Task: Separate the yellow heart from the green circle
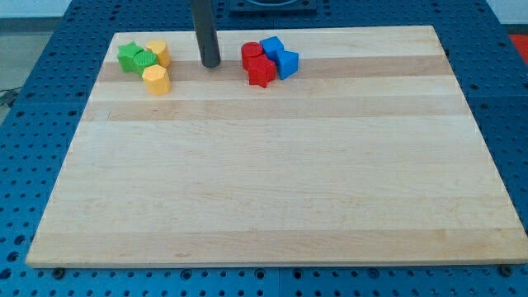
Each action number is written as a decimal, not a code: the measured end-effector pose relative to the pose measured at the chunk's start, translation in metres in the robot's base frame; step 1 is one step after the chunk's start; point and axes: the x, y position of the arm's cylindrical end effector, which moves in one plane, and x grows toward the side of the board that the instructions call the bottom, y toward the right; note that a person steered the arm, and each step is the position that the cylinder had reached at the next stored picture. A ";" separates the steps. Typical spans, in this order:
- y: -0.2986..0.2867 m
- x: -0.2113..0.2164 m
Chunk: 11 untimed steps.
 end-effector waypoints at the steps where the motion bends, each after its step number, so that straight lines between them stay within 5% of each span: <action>1: -0.013 -0.026; 5: -0.102 -0.074; 11: -0.065 0.056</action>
